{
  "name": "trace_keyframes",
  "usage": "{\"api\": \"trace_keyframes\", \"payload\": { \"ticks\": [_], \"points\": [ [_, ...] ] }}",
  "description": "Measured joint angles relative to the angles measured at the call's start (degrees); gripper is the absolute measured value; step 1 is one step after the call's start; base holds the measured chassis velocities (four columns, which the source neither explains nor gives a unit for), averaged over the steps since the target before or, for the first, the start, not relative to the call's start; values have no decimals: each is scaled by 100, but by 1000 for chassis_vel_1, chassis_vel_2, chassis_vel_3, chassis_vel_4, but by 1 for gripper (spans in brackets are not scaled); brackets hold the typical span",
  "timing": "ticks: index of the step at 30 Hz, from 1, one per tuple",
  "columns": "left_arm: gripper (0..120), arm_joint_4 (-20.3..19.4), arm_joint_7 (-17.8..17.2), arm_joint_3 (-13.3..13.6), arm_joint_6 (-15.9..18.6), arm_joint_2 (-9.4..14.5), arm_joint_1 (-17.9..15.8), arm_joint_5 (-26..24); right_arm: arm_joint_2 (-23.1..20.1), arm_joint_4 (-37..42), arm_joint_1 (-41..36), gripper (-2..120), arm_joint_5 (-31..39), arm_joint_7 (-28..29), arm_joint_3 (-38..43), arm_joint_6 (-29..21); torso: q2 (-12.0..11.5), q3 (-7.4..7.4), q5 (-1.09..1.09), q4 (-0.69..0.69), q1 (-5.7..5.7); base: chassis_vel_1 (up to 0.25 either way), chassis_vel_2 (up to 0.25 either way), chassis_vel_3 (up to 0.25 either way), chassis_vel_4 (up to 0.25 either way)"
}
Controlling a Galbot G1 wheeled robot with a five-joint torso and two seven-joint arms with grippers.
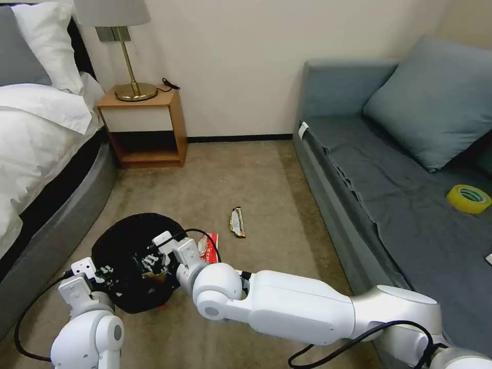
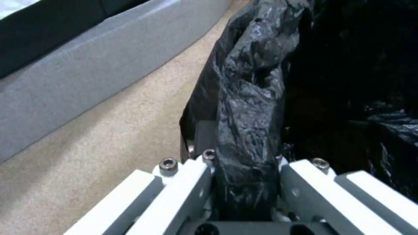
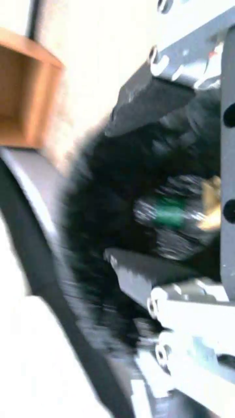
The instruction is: Pick up the trash bin, then pick up the garbage on the floor and place it into the trash bin.
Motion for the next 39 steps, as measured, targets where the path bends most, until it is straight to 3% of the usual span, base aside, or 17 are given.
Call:
{"api": "trace_keyframes", "payload": {
  "ticks": [2, 4, 5, 8, 10, 14, 19, 25, 29, 33, 39],
  "points": [
    [2, 5, 4, -19, -1, 0, -12, -6, -367, 271, -22, 80, -239, -280, 381, 168, 0, 0, 1, 1, 0, 0, 0, 0, 0],
    [2, -2, 10, -53, -3, 0, -15, -11, -1011, 523, -237, 88, -769, -620, 883, 539, 0, 0, 1, -1, 0, 0, 0, 0, 0],
    [2, -2, 10, -53, -3, 0, -15, -11, -1011, 523, -237, 88, -769, -620, 883, 539, 0, 0, 1, -1, 0, 0, 0, 0, 0],
    [2, -21, 20, -73, -6, 0, -13, -14, -1729, 914, -899, 99, -1696, -979, 1909, 1019, -1, 0, 2, -6, 0, 0, 0, 0, 0],
    [2, -26, 27, -78, -10, 0, -8, -19, -1876, 1109, -1155, 99, -1897, -1038, 2285, 1084, -1, 0, 3, -5, 0, 0, 0, 0, 0],
    [2, -26, 34, -106, -35, 0, 8, -22, -2136, 1910, -2370, 100, -2396, -1036, 3879, 1124, -1, 0, 0, -1, 0, 0, 0, 0, 0],
    [2, -18, 43, -108, -52, -1, -3, -10, -1967, 2464, -3810, 100, -2953, -1001, 5106, 1174, -1, -1, 0, -4, 0, 0, 0, 0, 0],
    [2, -26, 47, -113, -55, 0, -5, -4, -1608, 2809, -4824, 100, -3274, -1013, 5580, 1213, -1, -1, 0, -2, 0, 0, 0, 0, 0],
    [2, -92, 51, -150, -85, -1, 30, 1, -1037, 2848, -5714, 100, -3782, -1121, 5599, 1422, -1, -1, -1, -2, -1, 0, 0, 0, 0],
    [2, -143, 52, -177, -92, -1, 53, -2, -686, 2718, -6061, 100, -4354, -1339, 5532, 1722, -1, -1, -2, -1, 0, 0, 0, 0, 0],
    [2, -180, 53, -197, -100, -1, 72, -12, -610, 2632, -6153, 100, -4492, -1395, 5377, 1827, -1, -1, -2, -1, -1, -4, 11, 8, -7]
  ]
}}
